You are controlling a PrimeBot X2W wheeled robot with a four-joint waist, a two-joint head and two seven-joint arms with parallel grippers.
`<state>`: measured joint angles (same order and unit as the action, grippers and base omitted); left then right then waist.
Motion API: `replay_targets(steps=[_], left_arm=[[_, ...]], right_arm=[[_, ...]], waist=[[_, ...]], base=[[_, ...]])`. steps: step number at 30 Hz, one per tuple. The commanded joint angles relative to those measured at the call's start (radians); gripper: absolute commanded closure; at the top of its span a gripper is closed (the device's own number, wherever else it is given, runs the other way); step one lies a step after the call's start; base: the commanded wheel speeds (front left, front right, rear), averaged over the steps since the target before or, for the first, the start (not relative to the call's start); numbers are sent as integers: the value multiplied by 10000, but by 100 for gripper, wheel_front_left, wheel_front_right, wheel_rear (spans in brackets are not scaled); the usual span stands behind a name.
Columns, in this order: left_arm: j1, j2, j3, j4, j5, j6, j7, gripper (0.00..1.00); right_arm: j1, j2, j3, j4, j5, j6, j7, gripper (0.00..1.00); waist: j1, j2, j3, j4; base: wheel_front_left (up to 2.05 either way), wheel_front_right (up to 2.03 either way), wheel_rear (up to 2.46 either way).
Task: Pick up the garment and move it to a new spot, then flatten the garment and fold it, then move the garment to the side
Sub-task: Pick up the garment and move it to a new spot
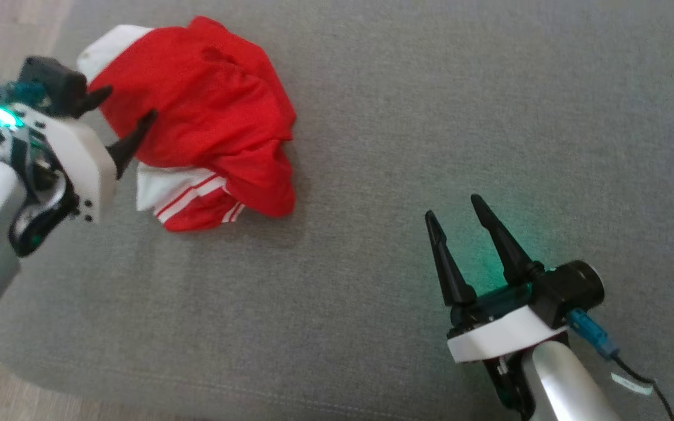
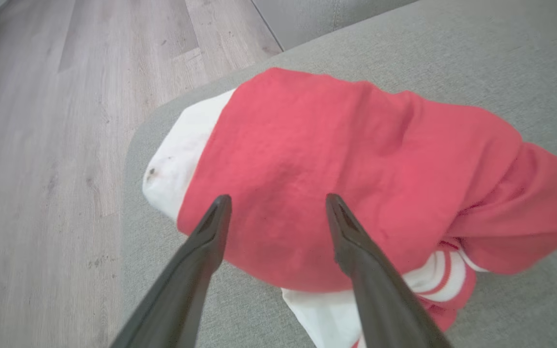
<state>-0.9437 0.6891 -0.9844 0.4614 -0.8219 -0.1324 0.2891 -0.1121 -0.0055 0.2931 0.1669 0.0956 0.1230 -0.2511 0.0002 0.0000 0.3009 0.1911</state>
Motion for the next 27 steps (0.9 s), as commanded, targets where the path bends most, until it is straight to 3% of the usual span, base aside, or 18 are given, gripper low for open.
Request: replay_targets(steps=[1, 5, 11, 12, 13, 17, 27], left_arm=[[-777, 647, 270, -6, -374, 19, -76, 0], [-1328, 630, -80, 496, -1533, 18, -311, 0], [-1827, 419, -813, 1245, -2384, 18, -444, 0], [-1867, 390, -985, 1299, -2498, 18, -411, 38], [-1907, 366, -1166, 1308, -2599, 18, -401, 100], [-2078, 272, -1580, 1270, -3156, 18, -727, 100], [-2845, -56, -1552, 1201, -3579, 18, -3230, 100]], right_arm=[[-345, 55, 293, -369, -14, 77, -107, 0], [-520, 55, 296, -387, -73, 77, -107, 0], [-644, 55, 245, -395, -101, 77, -107, 0], [-651, 55, 234, -399, -102, 77, -107, 0], [-655, 55, 220, -404, -100, 77, -107, 0], [-629, 55, 127, -387, -81, 77, -107, 0], [-280, 55, -215, -216, -16, 77, -107, 0]], waist=[[-2, 0, 341, -296], [-2, 0, 640, -483], [-2, 0, 862, -680], [-2, 0, 873, -697], [-2, 0, 876, -711], [-2, 0, 754, -688], [-2, 0, -328, -314]], base=[[0, 0, 0], [0, 0, 0], [0, 0, 0], [0, 0, 0], [0, 0, 0], [0, 0, 0], [0, 0, 0]])
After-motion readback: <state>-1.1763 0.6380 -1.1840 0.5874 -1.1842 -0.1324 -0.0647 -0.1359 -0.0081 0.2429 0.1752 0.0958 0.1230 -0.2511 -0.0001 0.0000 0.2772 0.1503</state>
